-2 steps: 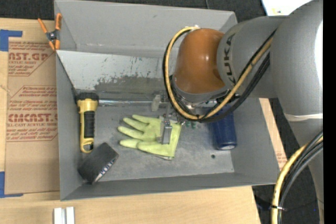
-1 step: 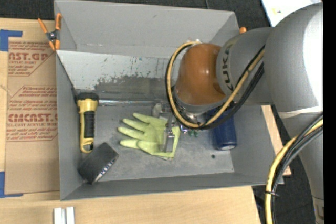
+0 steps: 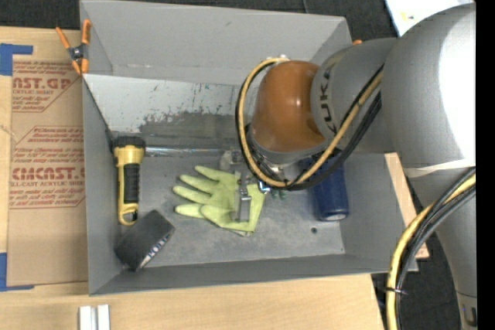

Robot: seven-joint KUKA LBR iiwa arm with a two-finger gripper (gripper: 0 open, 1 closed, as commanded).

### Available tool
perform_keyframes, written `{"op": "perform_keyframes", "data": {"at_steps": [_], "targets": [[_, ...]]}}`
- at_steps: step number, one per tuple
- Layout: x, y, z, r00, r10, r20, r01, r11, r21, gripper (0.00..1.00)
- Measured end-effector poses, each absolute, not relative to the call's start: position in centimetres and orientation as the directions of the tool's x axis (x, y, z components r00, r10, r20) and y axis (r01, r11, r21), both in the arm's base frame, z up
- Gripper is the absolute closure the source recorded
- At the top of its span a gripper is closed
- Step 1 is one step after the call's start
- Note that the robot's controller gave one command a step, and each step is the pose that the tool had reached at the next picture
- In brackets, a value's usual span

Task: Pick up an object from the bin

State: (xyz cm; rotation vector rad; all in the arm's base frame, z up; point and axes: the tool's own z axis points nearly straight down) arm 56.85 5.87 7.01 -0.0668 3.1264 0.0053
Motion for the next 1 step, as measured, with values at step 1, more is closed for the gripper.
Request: {"op": "perform_keyframes", "data": {"at_steps": [1], "targets": [[56.8, 5.01, 7.04, -0.997, -0.08, -0.015, -0.08, 0.997, 0.002, 1.0]]}}
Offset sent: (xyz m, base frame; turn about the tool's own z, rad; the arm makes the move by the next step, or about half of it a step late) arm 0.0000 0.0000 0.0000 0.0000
